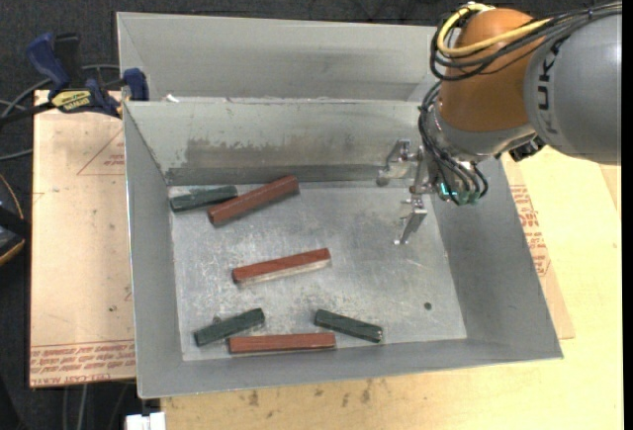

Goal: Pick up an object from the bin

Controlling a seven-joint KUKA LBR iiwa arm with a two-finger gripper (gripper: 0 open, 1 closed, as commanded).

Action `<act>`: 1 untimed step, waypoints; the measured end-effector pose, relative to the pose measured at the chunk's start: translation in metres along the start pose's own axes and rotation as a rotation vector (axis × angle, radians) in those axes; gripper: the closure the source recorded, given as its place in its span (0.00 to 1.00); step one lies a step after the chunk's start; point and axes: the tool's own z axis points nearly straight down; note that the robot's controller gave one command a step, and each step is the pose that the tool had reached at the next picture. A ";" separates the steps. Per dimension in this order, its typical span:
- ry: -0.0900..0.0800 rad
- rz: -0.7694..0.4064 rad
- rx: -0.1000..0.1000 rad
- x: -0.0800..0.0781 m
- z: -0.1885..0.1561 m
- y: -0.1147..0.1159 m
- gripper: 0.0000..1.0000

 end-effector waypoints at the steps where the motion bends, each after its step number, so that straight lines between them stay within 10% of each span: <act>1: -0.008 -0.001 0.001 -0.002 -0.005 0.000 0.00</act>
Offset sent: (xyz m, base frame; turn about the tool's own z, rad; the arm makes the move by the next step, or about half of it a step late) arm -0.0281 0.0830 0.0106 0.0480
